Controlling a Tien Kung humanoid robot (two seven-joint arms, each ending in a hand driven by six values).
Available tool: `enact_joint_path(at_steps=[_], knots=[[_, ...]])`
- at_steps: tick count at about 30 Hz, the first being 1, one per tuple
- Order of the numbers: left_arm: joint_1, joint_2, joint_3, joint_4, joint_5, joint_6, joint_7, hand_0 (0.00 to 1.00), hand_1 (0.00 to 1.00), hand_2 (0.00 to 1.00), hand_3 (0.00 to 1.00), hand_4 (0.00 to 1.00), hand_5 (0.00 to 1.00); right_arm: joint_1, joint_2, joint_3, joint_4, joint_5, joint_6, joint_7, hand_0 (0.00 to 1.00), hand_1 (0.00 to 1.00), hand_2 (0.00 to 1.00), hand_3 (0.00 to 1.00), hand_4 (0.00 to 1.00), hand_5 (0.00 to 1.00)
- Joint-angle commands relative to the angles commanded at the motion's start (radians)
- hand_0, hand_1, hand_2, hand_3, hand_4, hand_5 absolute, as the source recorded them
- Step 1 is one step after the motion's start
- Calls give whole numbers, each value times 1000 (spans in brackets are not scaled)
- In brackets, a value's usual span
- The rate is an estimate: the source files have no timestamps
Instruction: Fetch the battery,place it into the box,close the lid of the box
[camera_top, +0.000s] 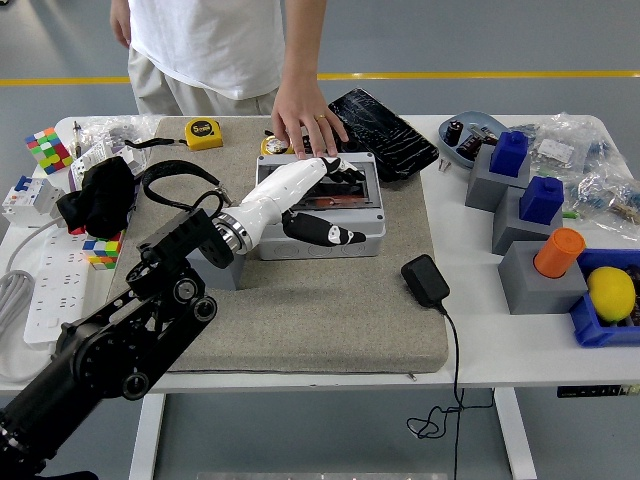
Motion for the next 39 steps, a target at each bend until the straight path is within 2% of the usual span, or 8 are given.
enact_joint_path(at_steps=[3,7,10,15,18,23,39], knots=[[61,3,-74,-20,-125,52,-95,544,713,736,739,998,345,-1,-2,9,0,-5,0,-1,756,714,723,741,998,632],[135,13,-162,-29,-294,68,-201,550,709,727,733,998,349,1,-7,23,0,-5,-1,1,758,715,723,741,998,633],[180,23,-212,-40,-417,62,-225,550,709,727,733,998,349,2,-11,34,0,-7,-1,4,758,715,723,741,998,633],[241,58,-292,-54,-610,72,-269,543,690,704,724,998,353,4,-17,47,0,-4,-1,9,757,714,723,740,998,633],[272,72,-343,-58,-622,75,-276,541,686,696,721,998,356,2,-23,56,0,-3,0,11,758,714,723,737,998,633],[304,80,-412,-61,-620,76,-272,541,686,696,721,998,356,-1,-31,79,0,-6,0,15,758,714,723,737,998,633],[337,76,-462,-52,-608,63,-233,535,677,699,722,998,350,-6,-38,108,0,-3,-1,24,757,715,724,733,998,634]])
